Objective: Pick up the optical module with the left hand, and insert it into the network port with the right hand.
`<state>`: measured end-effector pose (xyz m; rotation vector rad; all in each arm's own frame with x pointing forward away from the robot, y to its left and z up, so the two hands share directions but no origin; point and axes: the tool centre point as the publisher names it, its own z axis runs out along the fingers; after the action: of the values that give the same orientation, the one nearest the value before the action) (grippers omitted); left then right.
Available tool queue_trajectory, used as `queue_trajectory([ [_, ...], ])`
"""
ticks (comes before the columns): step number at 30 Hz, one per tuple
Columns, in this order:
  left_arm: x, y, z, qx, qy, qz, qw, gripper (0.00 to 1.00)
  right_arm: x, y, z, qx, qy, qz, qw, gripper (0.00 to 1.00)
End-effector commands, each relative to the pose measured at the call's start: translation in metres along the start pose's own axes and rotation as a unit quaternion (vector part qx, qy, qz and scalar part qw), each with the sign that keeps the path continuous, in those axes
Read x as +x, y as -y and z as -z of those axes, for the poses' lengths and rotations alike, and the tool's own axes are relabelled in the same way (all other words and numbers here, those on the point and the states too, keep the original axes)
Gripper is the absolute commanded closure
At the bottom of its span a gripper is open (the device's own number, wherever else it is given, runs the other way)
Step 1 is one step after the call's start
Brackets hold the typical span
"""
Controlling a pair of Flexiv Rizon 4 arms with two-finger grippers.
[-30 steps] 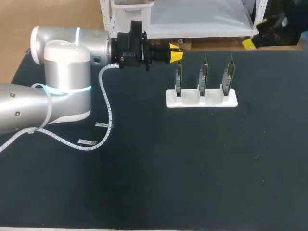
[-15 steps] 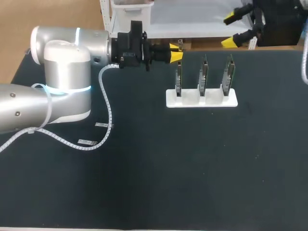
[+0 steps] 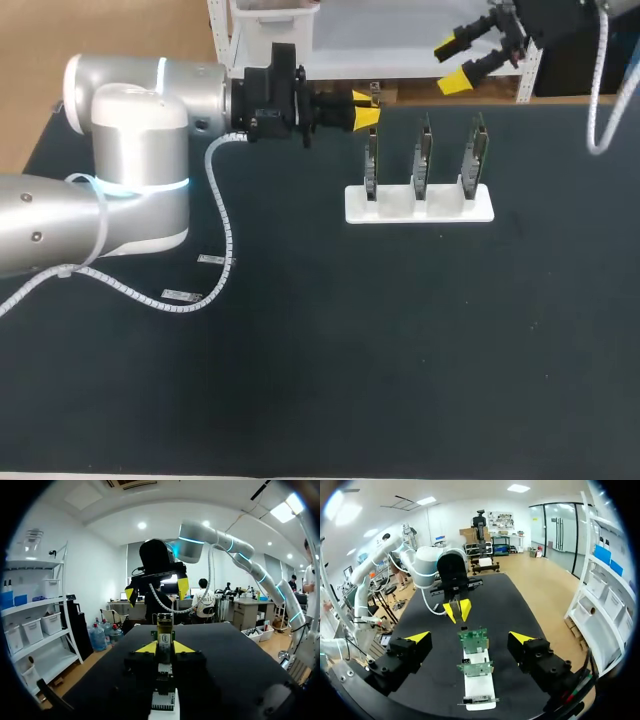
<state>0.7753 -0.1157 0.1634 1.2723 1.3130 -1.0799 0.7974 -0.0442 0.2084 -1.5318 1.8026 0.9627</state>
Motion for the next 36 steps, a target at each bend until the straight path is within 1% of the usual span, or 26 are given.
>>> queue_trajectory([
  [1, 0.000, 0.001, 0.000, -0.003, 0.001, -0.001, 1.000, 1.00, -0.004, -0.011, -0.005, 0.023, -0.004, 0.002, 1.000, 0.00],
  [4, 0.000, 0.001, 0.000, -0.003, 0.001, -0.001, 1.000, 1.00, -0.007, -0.017, -0.010, 0.041, -0.009, 0.012, 0.999, 0.00],
  [5, 0.000, 0.001, 0.000, -0.003, 0.001, -0.001, 1.000, 1.00, -0.007, -0.020, -0.011, 0.055, -0.013, 0.014, 0.998, 0.00],
  [6, 0.000, 0.001, 0.000, -0.003, 0.001, -0.001, 1.000, 1.00, -0.007, -0.021, -0.012, 0.058, -0.013, 0.014, 0.998, 0.00],
  [8, 0.000, 0.001, 0.000, -0.003, 0.001, -0.001, 1.000, 1.00, -0.007, -0.024, -0.015, 0.080, -0.016, 0.015, 0.997, 0.00],
  [11, 0.000, 0.001, 0.000, -0.003, 0.001, -0.001, 1.000, 1.00, -0.007, -0.027, -0.020, 0.083, -0.013, 0.017, 0.996, 0.00],
  [14, 0.000, 0.001, 0.000, -0.003, 0.001, -0.001, 1.000, 1.00, -0.009, -0.027, -0.024, 0.068, -0.008, 0.020, 0.997, 0.00],
  [18, 0.000, 0.001, 0.000, -0.003, 0.001, -0.001, 1.000, 1.00, -0.014, -0.025, -0.028, 0.036, 0.015, 0.019, 0.999, 0.00],
  [25, 0.000, 0.001, 0.000, -0.003, 0.001, -0.001, 1.000, 1.00, -0.020, -0.023, -0.034, 0.022, 0.016, 0.029, 0.999, 0.00],
  [36, 0.000, 0.001, 0.000, -0.003, 0.001, -0.001, 1.000, 1.00, -0.024, -0.023, -0.052, -0.002, 0.015, 0.034, 0.999, 0.00],
])
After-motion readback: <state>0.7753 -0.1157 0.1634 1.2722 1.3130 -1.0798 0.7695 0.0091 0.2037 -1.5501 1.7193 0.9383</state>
